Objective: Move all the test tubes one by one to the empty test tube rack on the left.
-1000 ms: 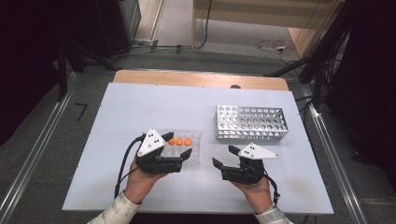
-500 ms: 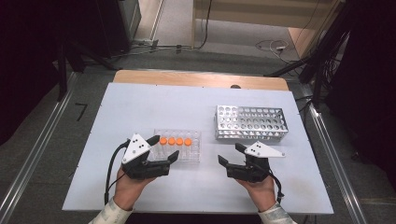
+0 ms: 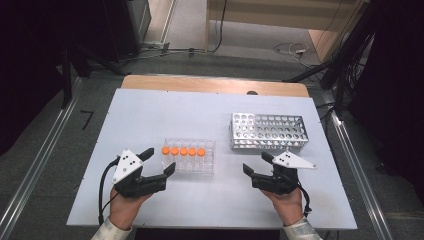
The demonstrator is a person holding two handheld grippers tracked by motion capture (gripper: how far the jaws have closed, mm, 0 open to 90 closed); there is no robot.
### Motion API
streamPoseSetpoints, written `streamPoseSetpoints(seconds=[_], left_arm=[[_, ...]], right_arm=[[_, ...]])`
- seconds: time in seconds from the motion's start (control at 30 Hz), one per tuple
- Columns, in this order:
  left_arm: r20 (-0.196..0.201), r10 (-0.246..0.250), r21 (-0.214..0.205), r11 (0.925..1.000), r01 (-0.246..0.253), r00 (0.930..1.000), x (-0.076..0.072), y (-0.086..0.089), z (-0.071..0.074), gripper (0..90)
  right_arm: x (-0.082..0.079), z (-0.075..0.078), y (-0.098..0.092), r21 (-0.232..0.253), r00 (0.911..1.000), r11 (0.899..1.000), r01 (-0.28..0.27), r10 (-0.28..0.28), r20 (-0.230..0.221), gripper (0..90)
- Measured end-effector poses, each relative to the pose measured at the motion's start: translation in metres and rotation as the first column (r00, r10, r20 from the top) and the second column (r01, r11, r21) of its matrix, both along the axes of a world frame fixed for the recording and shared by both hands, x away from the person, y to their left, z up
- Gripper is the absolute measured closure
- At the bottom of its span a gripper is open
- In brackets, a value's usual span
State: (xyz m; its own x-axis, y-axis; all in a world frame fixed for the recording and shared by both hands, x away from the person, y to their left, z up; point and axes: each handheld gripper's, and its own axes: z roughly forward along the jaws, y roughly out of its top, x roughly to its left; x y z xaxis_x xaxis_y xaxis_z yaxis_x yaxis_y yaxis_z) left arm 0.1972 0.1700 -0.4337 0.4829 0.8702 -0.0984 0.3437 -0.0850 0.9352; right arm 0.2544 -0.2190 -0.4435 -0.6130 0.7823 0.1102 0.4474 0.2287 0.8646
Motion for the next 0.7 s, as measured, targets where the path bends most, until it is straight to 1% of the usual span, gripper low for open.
streamPoseSetpoints(seconds=[0.07, 0.13, 0.23, 0.3, 0.4, 0.47, 0.53, 0.7], left_arm=[[-0.008, 0.011, -0.007, 0.9999, -0.011, 0.9999, -0.001, 0.007, -0.002, 19.1], [-0.006, 0.037, -0.008, 0.9993, -0.037, 0.9993, -0.003, 0.014, -0.005, 19.1], [-0.007, 0.074, -0.025, 0.997, -0.074, 0.9973, -0.004, 0.025, -0.008, 19.1], [-0.008, 0.091, -0.02, 0.9956, -0.091, 0.9958, -0.003, 0.031, -0.011, 19.1], [-0.005, 0.132, -0.006, 0.9912, -0.132, 0.9912, -0.001, 0.04, -0.016, 19.1], [-0.014, 0.152, -0.011, 0.9883, -0.152, 0.9883, 0.0, 0.046, -0.018, 19.1], [-0.018, 0.172, -0.005, 0.9851, -0.172, 0.985, 0.0, 0.051, -0.02, 19.1], [-0.031, 0.195, -0.009, 0.9807, -0.195, 0.9803, 0.0, 0.06, -0.023, 19.2]], right_arm=[[0.0, 0.0, -0.003, 0.0, 1.0, 1.0, 0.009, -0.009, 0.0, 18.3], [0.001, 0.0, -0.007, -0.001, 0.9998, 1.0, 0.018, -0.018, 0.002, 17.4], [0.002, 0.0, -0.015, 0.008, 0.9995, 0.999, 0.032, -0.032, -0.002, 16.8], [0.003, 0.0, -0.02, 0.011, 0.9991, 0.999, 0.043, -0.043, -0.002, 16.3], [0.003, 0.0, -0.027, 0.012, 0.998, 0.998, 0.063, -0.063, -0.001, 15.4], [0.003, 0.0, -0.032, 0.014, 0.9973, 0.997, 0.074, -0.074, -0.004, 14.9], [0.002, 0.0, -0.037, 0.015, 0.9963, 0.996, 0.086, -0.086, -0.002, 14.9], [0.001, -0.001, -0.048, 0.016, 0.9939, 0.994, 0.111, -0.111, -0.005, 14.8]])
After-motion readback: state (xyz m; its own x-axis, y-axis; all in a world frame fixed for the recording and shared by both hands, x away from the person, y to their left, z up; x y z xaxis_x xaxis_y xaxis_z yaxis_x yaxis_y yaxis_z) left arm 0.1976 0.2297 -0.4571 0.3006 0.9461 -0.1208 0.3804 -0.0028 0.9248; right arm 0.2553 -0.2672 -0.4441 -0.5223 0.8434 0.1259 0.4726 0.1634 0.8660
